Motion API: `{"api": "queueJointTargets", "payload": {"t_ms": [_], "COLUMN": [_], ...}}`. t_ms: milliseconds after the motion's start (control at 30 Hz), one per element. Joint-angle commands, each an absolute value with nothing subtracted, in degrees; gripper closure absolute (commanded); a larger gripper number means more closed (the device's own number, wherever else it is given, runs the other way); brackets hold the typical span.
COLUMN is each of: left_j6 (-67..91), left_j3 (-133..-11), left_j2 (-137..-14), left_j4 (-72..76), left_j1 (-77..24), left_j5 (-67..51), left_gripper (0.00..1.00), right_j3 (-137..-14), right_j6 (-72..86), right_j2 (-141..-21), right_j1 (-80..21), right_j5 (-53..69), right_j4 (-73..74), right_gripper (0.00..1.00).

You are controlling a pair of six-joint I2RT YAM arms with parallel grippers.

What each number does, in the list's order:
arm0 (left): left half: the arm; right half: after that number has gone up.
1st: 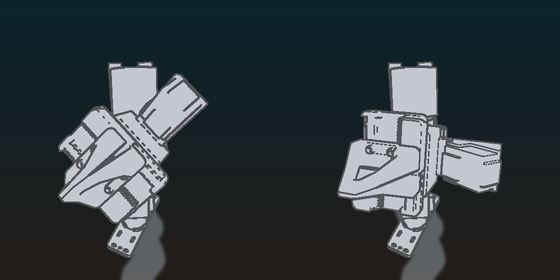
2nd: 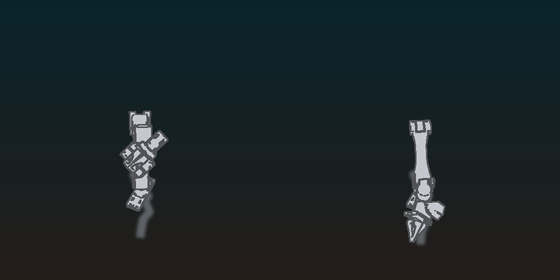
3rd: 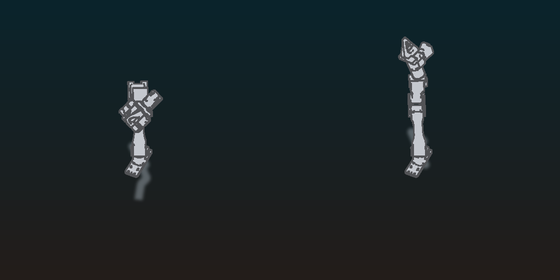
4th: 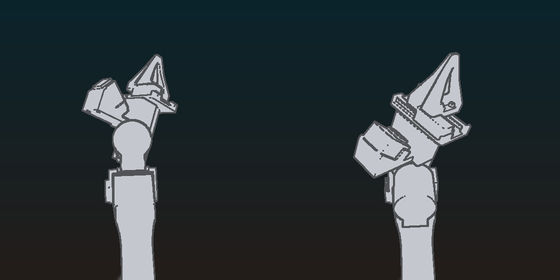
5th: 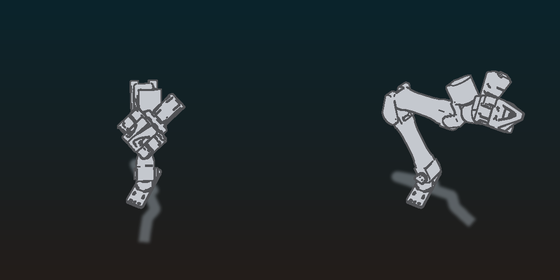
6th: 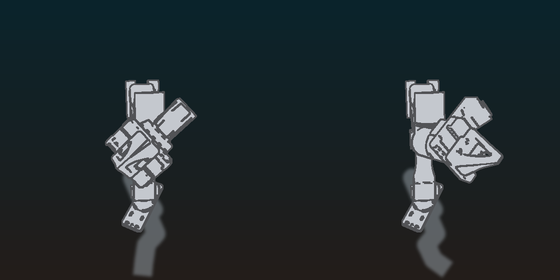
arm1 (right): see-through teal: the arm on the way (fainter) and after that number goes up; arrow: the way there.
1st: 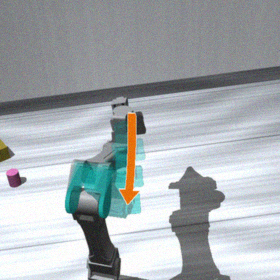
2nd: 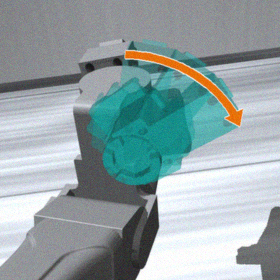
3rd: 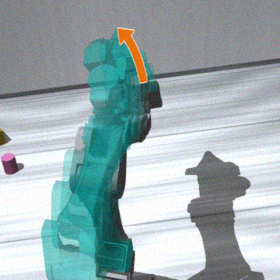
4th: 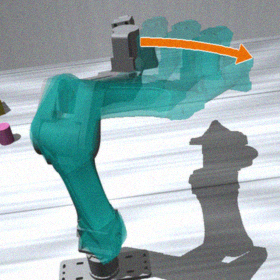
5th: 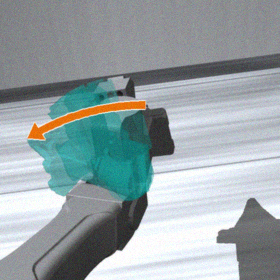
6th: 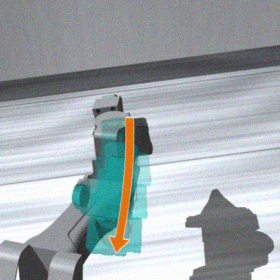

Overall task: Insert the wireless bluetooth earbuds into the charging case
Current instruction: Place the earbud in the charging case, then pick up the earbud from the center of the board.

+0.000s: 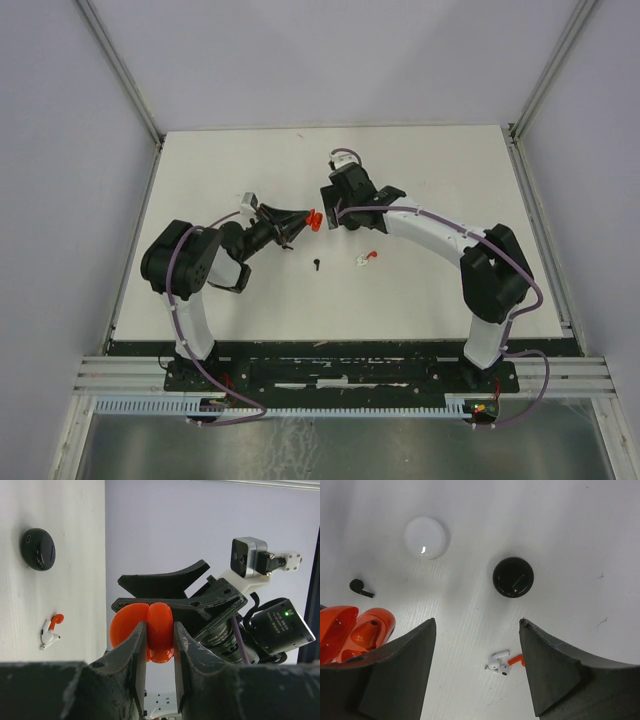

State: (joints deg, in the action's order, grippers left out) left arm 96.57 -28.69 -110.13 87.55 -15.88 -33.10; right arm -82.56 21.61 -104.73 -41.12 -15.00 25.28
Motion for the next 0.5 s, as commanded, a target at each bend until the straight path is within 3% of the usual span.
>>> {"api": "queueJointTargets", "payload": {"t_ms": [0, 467], "left_j6": [95.18, 95.21], "left_j3": [-30.05, -29.4], "left_j2": [-108.95, -109.75], "left_j4": [93.83, 95.93], "left_j1": [-15.36, -13.99], "left_j5": [-33.57, -33.7], "left_gripper": [0.97, 0.97], "right_j3": [-78.89, -66.22], "right_j6": [22.23, 31.08], "right_j2": [-100.09, -94.36], "right_j1": [-40.93, -35.26], "right_j5": [-18.18, -19.16], "right_j4": [24.56, 30.82], "right_gripper": [0.25, 0.31]}}
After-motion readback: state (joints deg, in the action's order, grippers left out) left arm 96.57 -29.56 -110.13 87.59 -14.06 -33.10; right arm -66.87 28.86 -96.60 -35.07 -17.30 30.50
